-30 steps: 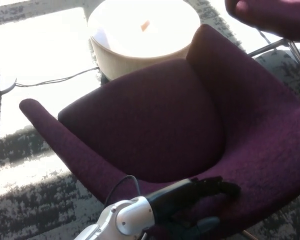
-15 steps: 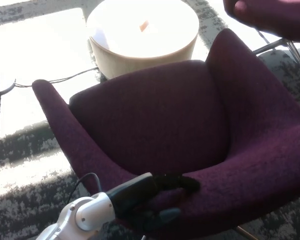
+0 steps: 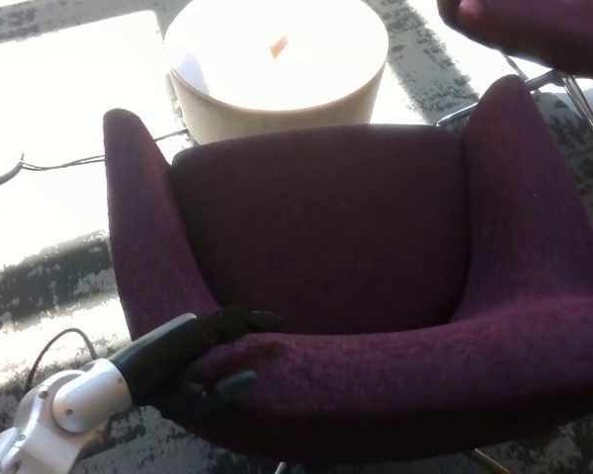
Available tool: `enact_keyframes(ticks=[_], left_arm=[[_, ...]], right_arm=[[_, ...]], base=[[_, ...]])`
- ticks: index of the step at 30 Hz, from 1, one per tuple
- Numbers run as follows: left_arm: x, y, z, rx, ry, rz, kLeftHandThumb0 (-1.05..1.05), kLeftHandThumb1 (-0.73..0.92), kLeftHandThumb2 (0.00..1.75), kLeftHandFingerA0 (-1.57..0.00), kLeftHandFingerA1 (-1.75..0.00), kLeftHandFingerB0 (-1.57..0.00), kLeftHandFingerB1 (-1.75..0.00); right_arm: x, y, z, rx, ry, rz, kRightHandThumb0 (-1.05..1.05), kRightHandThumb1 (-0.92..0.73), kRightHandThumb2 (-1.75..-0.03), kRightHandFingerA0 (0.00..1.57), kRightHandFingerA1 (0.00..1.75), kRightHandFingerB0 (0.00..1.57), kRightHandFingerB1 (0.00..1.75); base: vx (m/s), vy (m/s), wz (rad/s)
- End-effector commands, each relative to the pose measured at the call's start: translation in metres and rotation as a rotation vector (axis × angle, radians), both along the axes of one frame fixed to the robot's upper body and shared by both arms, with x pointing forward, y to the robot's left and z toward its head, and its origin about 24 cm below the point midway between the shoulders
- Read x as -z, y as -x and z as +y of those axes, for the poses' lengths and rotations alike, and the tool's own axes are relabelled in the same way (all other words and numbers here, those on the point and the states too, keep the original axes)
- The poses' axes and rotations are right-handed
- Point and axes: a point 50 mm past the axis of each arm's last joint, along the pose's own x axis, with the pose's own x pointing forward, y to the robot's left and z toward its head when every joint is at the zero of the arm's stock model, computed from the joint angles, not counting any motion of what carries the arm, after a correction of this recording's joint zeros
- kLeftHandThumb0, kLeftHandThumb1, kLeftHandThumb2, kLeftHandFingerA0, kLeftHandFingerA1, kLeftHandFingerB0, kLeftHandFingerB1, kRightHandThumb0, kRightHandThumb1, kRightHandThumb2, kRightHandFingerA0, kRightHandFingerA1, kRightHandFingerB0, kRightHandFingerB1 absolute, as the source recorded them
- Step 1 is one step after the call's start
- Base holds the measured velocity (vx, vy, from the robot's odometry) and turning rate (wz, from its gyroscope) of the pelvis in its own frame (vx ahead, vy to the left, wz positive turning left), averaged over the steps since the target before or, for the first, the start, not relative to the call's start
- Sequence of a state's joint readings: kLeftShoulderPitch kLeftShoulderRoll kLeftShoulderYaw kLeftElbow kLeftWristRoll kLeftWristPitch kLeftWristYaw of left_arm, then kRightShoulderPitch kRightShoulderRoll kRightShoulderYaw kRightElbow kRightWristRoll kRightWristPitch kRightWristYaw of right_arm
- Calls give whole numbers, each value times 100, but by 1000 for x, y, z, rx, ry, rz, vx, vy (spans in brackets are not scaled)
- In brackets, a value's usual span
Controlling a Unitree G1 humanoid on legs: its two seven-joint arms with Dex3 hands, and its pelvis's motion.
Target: The robot stands in front of a sofa and uses its left hand to push the left side of the sofa
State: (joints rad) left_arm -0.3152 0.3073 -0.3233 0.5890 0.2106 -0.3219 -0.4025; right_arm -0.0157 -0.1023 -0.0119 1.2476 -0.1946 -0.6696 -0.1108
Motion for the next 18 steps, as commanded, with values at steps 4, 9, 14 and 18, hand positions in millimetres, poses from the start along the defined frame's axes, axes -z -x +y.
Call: enact_keyframes(ticks=[4,9,14,18], left_arm=[[24,20,33,-81,-35,133,-88,74,116,-6,-45,-8,-34],[26,23,45,-115,-35,141,-87,74,116,-8,-46,-3,-35],[27,27,58,-157,-13,132,-84,74,116,-7,-47,-3,-37],[24,28,70,-218,37,115,-82,73,115,-6,-46,-4,-36]], right_arm=[[-1,3,-6,6,12,-7,-57,-77,-63,61,43,57,41],[0,5,-6,11,9,-2,-57,-76,-63,63,45,57,41],[0,6,-6,7,13,9,-60,-77,-63,60,44,56,41],[1,6,-6,10,18,16,-60,-74,-65,58,44,53,41]], base=[[0,0,0],[0,0,0],[0,0,0],[0,0,0]])
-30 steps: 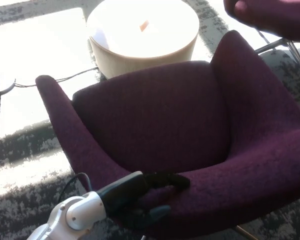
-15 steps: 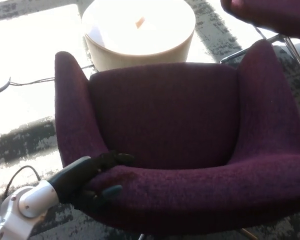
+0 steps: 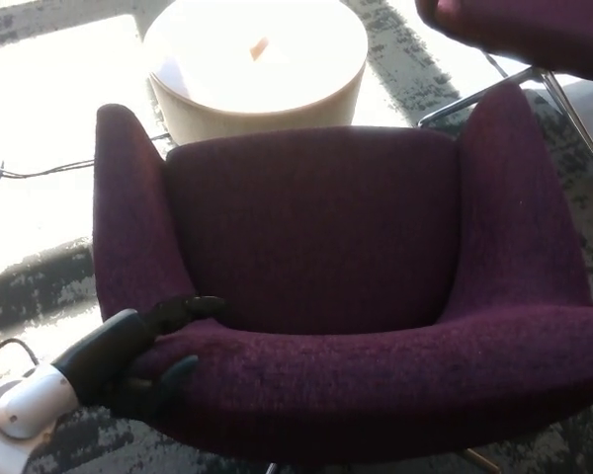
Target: The robot stands in front of a sofa and uses its left hand to push the left side of the sofa
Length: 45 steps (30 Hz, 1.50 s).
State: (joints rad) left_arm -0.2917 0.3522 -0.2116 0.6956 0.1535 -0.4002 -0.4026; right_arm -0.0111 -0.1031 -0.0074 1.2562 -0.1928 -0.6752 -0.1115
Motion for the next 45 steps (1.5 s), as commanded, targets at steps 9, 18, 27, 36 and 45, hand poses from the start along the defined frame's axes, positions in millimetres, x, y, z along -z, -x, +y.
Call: enact_keyframes(ticks=[9,18,27,36,45], left_arm=[[-7,30,57,-269,140,-60,-87,76,111,-11,-45,-5,-35],[7,67,96,-578,337,-151,-86,82,117,-15,-50,0,-31],[64,117,82,-641,385,86,-73,76,117,-2,-41,-1,-29],[108,164,57,-704,416,323,-95,86,122,-4,-16,-4,-12],[120,175,60,-766,384,421,-95,83,119,-3,-17,-3,-10]], right_arm=[[2,8,-5,9,11,17,-57,-77,-63,59,43,57,41],[3,15,-6,14,15,27,-57,-77,-63,59,43,57,42],[5,17,-3,-3,18,39,-60,-75,-65,57,44,52,41],[6,21,-1,-4,9,50,-59,-74,-65,59,43,54,41],[6,21,-2,-12,19,56,-58,-78,-64,58,43,56,41]], base=[[0,0,0],[-13,-9,3],[-1,-1,1],[0,0,0],[0,0,0]])
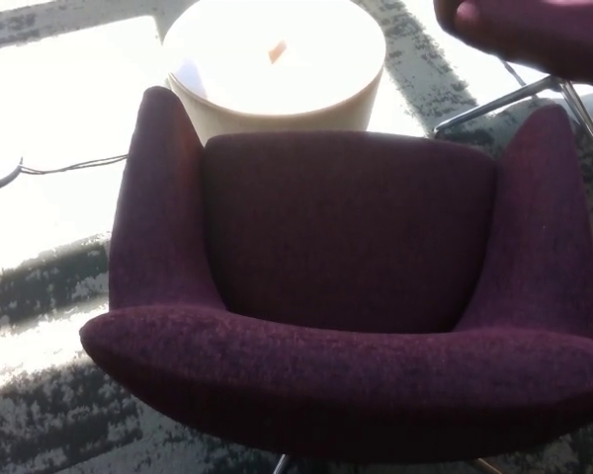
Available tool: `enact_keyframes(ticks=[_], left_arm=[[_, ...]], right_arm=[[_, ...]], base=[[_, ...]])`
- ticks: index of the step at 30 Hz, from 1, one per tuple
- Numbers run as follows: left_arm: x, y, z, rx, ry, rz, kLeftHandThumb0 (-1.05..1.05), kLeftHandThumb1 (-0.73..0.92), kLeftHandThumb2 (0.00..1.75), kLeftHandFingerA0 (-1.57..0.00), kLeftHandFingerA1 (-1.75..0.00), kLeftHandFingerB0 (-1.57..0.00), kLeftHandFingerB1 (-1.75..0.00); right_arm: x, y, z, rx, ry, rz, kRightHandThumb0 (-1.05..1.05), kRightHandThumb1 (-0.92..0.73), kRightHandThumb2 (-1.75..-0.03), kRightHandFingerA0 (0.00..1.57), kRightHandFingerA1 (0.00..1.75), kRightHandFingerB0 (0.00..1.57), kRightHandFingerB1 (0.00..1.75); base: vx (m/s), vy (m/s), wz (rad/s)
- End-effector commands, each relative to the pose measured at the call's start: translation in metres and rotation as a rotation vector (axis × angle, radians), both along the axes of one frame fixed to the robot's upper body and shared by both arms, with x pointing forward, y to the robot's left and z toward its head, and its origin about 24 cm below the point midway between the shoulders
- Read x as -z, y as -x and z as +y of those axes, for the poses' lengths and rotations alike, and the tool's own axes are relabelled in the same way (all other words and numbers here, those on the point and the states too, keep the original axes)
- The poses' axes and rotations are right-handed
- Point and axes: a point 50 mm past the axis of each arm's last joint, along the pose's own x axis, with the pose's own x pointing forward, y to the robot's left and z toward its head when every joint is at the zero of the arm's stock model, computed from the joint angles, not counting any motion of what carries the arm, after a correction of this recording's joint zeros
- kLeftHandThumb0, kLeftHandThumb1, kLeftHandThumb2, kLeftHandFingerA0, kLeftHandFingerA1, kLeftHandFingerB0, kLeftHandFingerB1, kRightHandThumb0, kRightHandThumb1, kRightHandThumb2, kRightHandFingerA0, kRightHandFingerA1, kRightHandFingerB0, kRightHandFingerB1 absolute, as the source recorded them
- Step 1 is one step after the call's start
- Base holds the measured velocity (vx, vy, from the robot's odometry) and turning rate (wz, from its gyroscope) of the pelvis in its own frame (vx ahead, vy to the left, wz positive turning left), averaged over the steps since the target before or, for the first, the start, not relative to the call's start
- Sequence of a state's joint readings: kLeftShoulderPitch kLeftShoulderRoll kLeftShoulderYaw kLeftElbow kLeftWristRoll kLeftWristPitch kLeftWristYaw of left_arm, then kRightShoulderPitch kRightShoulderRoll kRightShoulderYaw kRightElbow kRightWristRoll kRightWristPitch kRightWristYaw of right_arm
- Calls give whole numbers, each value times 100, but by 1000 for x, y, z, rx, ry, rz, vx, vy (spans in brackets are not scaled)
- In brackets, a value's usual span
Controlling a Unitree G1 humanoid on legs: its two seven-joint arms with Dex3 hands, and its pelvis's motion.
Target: The robot stands in front of a sofa and uses its left hand to push the left side of the sofa
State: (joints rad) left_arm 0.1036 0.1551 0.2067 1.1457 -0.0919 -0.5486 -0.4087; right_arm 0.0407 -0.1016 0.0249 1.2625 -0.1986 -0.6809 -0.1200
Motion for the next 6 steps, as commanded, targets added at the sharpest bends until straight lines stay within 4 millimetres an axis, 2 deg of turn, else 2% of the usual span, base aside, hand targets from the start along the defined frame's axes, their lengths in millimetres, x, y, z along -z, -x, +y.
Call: enact_keyframes(ticks=[1,2,6], left_arm=[[0,-3,6,-8,-25,12,-95,83,119,-3,-17,-3,-10],[0,-2,6,-10,-26,12,-96,83,119,-7,-18,-6,-10],[0,0,6,-6,-29,20,-97,81,119,-4,-19,-3,-10]], right_arm=[[-1,0,-5,3,17,1,-58,-78,-64,58,43,56,41],[-1,0,-5,4,17,0,-59,-78,-64,60,44,57,41],[-1,1,-5,-8,26,2,-59,-78,-64,58,43,57,41]], base=[[0,0,0],[0,0,0],[0,0,0]])
